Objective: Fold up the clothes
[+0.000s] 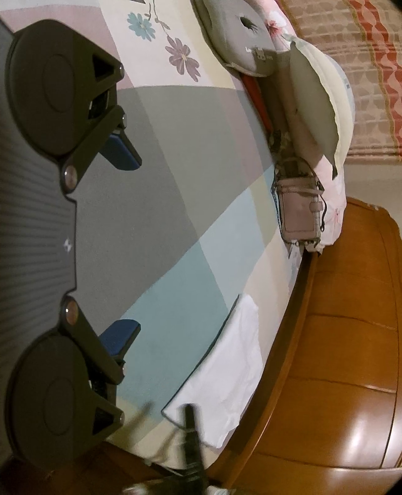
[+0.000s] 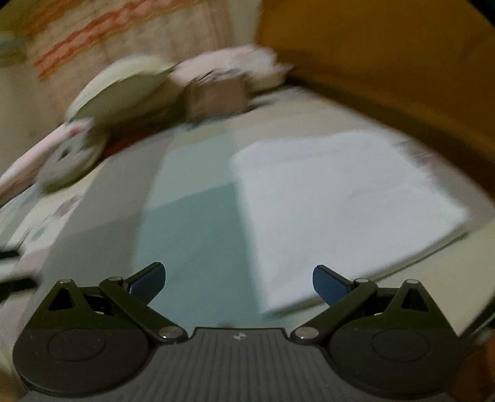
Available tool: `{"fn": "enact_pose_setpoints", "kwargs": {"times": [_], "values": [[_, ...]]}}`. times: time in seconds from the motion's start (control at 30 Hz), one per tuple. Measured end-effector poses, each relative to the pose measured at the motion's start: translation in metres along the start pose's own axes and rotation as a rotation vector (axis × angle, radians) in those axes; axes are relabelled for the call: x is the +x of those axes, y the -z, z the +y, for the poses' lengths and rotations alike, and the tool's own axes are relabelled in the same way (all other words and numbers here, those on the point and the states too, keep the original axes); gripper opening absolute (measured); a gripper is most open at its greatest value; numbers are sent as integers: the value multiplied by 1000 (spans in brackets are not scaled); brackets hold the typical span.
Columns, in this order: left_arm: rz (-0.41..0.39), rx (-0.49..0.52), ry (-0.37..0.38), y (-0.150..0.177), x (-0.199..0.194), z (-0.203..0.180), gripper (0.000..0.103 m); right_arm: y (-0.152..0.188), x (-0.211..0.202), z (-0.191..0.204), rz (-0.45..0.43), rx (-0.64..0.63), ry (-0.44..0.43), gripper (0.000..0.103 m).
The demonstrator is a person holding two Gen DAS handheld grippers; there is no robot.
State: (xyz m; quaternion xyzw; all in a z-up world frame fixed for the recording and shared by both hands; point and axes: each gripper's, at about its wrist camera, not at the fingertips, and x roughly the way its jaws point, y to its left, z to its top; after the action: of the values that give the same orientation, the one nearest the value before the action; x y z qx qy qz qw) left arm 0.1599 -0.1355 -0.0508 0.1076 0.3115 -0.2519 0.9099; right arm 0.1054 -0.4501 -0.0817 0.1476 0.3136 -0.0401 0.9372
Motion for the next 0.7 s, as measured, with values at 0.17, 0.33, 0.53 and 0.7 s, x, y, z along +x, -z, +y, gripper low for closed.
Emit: {"fn": "enact_pose_setpoints", "kwargs": {"times": [0.17, 0.33, 0.53, 0.7], "values": [[7, 28, -5, 0, 2, -6, 102, -27, 18, -49, -90, 70, 104, 103], [33, 33, -16, -1, 11, -9, 102, -45, 37, -85, -136, 95, 123, 103], [52, 51, -17, -2, 18, -15, 102, -57, 64, -107, -113, 100, 158, 103], [49, 51, -14, -3, 17, -16, 102, -57, 57, -114, -81, 118, 301, 103]]}}
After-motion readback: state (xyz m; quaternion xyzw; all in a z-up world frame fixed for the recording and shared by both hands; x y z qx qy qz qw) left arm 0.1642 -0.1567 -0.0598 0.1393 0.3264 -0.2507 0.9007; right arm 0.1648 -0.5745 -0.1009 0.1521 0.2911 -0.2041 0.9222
